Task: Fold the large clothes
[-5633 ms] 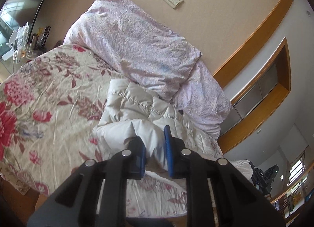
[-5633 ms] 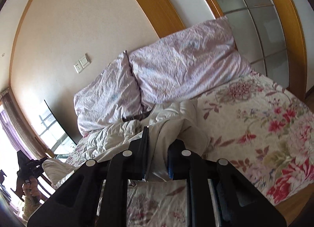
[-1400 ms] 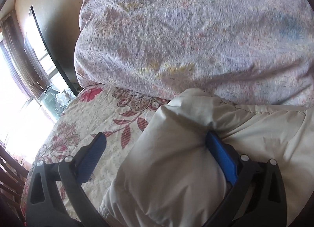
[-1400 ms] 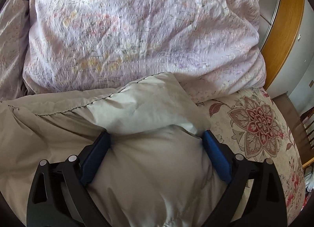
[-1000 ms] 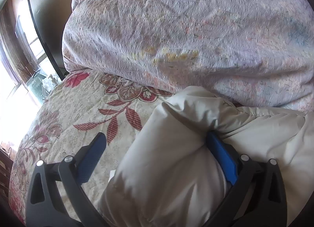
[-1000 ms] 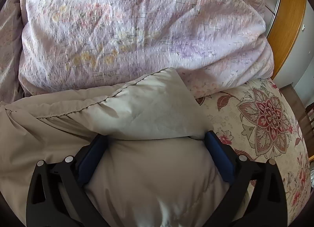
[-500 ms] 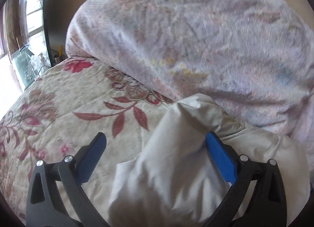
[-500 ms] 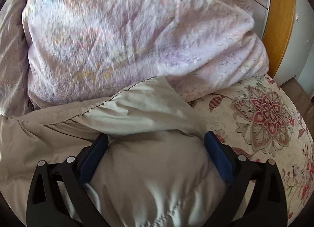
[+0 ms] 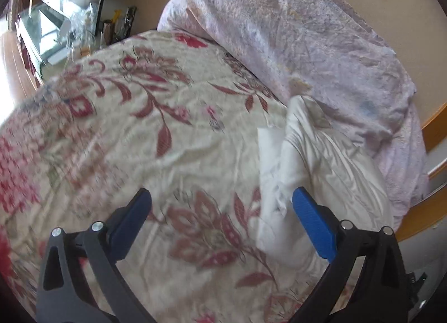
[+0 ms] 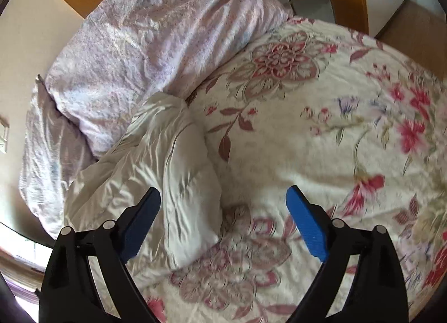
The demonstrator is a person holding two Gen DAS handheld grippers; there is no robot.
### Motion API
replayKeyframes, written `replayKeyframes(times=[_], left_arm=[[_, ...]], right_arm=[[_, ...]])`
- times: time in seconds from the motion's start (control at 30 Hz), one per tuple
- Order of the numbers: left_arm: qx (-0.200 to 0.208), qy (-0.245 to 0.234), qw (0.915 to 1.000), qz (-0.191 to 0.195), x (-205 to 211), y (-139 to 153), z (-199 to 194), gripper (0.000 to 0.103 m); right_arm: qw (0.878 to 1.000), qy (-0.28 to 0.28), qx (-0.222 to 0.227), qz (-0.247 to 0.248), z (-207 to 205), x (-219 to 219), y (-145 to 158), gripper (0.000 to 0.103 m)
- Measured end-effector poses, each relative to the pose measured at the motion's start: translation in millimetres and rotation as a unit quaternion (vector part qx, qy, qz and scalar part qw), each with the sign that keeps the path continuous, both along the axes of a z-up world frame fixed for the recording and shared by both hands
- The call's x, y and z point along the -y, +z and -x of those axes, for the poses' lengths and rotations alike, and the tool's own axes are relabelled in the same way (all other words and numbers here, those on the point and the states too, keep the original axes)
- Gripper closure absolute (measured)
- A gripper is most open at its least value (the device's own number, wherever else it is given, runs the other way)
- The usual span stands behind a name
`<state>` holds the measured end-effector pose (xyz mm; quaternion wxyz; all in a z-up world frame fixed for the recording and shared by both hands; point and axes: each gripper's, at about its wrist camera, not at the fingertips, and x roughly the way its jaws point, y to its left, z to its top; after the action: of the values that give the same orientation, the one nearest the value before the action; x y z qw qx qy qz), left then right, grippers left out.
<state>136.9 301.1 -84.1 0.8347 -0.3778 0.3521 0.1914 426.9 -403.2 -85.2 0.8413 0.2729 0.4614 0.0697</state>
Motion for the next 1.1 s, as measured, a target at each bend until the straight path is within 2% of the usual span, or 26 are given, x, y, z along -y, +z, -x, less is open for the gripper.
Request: replayKeyframes(times=[0.07, 0.13, 0.27, 0.43, 0.57, 0.87, 1.1], left_arm=[[0.011, -0.014, 0.9991, 0.038, 17, -7, -1, 0.004], [0.013, -0.025, 0.9978, 0.059, 34, -13, -7, 0.004], [0.016, -0.031, 0.9964, 0.077, 58, -19, -18, 0.008], [0.022, -0.022, 0.9960, 0.083, 67, -20, -27, 0.012], [0.018, -0.018, 0.9970, 0.073, 73, -20, -36, 0.013], [-0.002, -0.027, 0.9994, 0.024, 80, -22, -57, 0.016], [0.003, -0.027, 0.9993, 0.027, 76, -23, -61, 0.018]], right_arm=[[0.999, 0.015, -0.021, -0.035, 8, -4, -9, 0.016], [0.997, 0.020, -0.041, -0.070, 13, -11, -18, 0.023], [0.991, 0.028, -0.066, -0.116, 15, -24, -33, 0.030], [0.989, 0.023, -0.071, -0.131, 10, -34, -42, 0.035], [0.988, 0.024, -0.061, -0.141, 5, -40, -45, 0.040], [0.989, 0.023, -0.047, -0.140, -2, -44, -48, 0.044], [0.989, 0.021, -0.044, -0.141, -3, -44, -49, 0.045]])
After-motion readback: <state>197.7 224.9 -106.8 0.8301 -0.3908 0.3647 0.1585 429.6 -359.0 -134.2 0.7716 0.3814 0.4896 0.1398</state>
